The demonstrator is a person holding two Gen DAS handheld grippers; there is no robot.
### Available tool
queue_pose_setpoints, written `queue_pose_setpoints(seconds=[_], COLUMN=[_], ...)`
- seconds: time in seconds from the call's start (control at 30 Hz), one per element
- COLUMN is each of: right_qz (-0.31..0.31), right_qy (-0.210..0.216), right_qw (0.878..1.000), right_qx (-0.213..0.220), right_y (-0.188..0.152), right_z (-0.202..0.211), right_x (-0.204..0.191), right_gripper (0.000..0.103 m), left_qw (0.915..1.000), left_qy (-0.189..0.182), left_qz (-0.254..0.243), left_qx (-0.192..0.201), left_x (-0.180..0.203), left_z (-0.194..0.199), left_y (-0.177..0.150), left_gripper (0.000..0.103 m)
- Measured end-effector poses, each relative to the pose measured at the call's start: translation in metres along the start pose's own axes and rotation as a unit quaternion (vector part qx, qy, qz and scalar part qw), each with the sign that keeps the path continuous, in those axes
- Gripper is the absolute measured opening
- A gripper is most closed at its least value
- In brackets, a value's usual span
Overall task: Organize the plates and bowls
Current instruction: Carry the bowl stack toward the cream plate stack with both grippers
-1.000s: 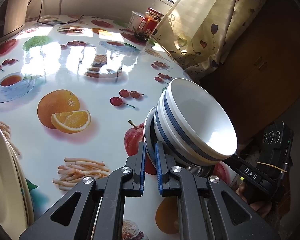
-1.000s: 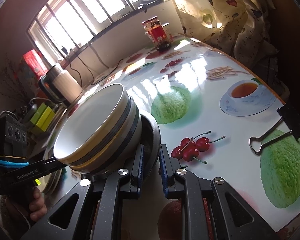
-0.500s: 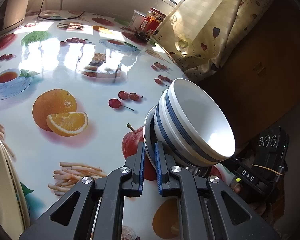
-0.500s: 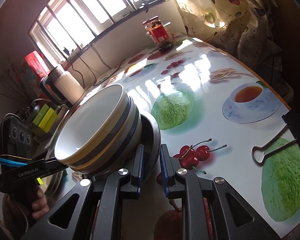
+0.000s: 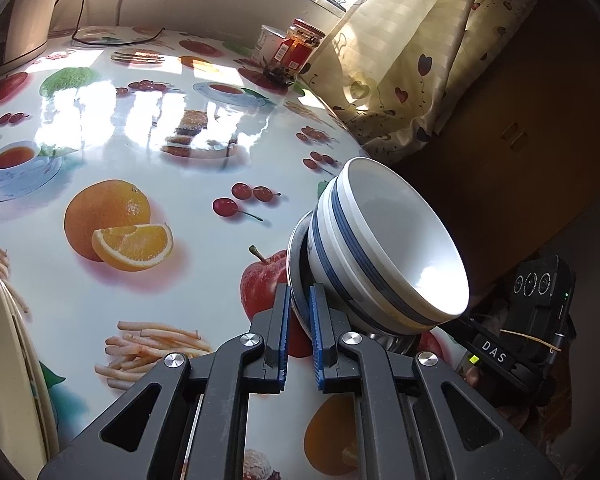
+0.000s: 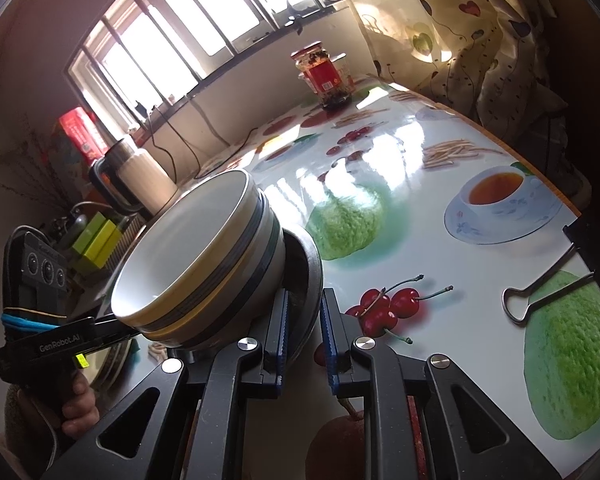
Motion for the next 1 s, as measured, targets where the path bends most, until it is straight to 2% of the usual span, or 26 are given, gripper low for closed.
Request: queue_pose_setpoints(seconds=[1.0], right_qz=[0.018], right_qy=[0.007], right_qw=[1.000], right_qx=[0.006], right_y=[0.005], right_z=[0.003], right_x=[-0.025], right_gripper=[0.016], left_qw=[0.9995], left_qy=[0.017], left_qz=[-0.007], left_qx=[0.025], left_x=[-0.001], left_z=[0.026], left_y=[-0.002], left_gripper=[0.009])
Point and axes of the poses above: each gripper's, at about its wrist camera, not at the fingertips, and z roughly against the way its jaws point, x to its right, y to its top, the point moved 4 cm from there along -z, roughly the way its jaws point, and after that the axes turned 5 degrees about z, right-handed, at the moved point
